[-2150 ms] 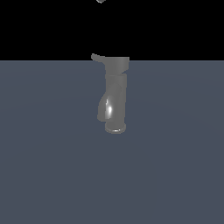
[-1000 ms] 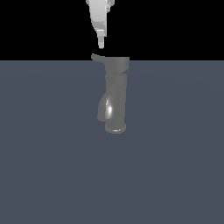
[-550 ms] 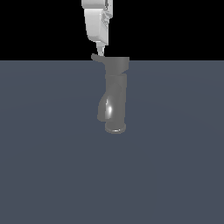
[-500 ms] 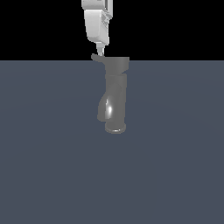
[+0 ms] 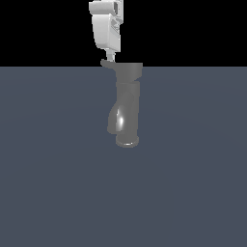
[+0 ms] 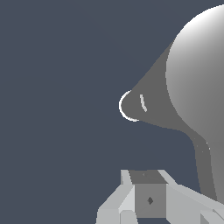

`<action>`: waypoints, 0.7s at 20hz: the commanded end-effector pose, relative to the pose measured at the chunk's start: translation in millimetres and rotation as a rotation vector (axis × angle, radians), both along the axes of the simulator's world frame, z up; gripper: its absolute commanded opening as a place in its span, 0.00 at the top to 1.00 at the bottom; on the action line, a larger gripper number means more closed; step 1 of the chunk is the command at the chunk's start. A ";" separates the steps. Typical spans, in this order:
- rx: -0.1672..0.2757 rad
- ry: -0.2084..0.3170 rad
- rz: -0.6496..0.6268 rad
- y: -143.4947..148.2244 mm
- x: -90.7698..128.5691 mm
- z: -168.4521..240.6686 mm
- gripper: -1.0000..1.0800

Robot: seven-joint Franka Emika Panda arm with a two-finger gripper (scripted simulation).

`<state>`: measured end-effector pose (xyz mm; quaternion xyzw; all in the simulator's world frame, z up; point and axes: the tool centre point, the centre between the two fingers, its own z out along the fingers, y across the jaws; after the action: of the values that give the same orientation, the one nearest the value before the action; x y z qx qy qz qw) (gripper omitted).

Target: Turn on the faucet by rotating a designated handle.

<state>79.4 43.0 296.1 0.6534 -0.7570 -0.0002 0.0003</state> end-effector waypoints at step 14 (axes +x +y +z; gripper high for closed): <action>0.000 0.000 0.000 19.3 -41.3 0.0 1.00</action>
<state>47.6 56.5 296.4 0.6514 -0.7588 0.0031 -0.0040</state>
